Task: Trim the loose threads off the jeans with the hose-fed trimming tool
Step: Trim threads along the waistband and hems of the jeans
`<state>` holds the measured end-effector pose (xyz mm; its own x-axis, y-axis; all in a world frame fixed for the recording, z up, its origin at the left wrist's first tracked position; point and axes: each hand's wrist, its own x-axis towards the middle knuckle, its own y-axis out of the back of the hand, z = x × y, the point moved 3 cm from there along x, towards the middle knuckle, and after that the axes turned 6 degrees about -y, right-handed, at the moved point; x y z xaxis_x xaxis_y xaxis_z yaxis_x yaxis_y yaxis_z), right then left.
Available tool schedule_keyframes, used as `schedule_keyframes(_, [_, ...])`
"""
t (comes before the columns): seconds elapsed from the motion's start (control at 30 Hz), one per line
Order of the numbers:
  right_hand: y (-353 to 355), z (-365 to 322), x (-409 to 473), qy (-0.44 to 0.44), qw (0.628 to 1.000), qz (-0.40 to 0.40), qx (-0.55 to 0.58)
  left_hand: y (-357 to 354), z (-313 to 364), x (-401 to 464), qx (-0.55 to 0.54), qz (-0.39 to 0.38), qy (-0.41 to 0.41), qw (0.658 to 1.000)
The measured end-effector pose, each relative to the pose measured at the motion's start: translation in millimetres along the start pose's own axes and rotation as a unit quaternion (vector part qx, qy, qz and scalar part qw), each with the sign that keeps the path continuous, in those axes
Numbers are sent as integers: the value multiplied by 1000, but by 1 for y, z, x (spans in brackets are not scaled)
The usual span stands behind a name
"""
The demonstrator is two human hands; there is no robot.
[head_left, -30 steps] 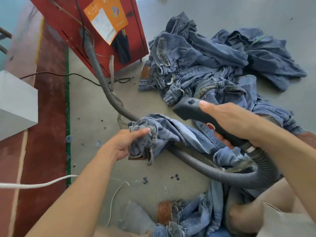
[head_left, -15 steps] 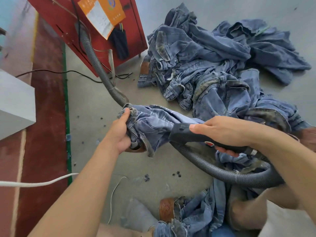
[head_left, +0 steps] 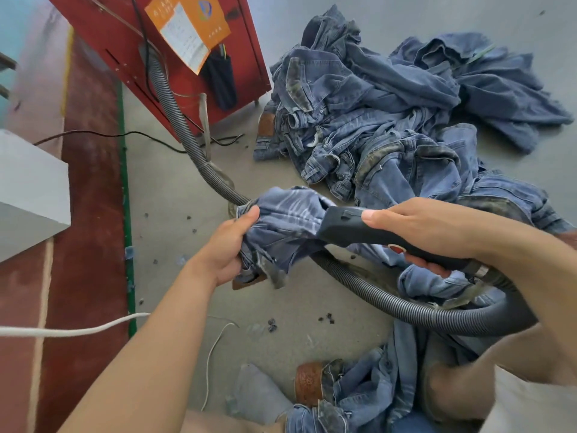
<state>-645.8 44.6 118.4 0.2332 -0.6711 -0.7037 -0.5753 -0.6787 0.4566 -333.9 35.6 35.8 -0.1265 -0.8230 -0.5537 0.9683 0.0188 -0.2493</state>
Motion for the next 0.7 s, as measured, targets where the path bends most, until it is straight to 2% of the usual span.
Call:
schedule_keyframes(0.1, [6, -1, -7, 24, 1000, -10, -1, -22, 0, -4, -130, -31, 7, 991])
schedule_keyframes(0.17, [11, 0, -12, 29, 999, -22, 6, -35, -3, -2, -149, -34, 17, 988])
schedule_keyframes(0.27, [20, 8, -16, 17, 1000, -10, -2, -43, -4, 3, -149, 0, 36, 988])
schedule_keyframes(0.4, [12, 10, -5, 30, 995, 84, -34, -46, -7, 4, -95, -4, 41, 995])
schedule_keyframes(0.5, [-4, 7, 26, 61, 983, 168, 32, -54, -9, 0, -74, -60, 19, 995])
schedule_keyframes(0.7, [-37, -9, 75, 75, 964, 254, 29, -54, 2, -8, -77, -115, -24, 990])
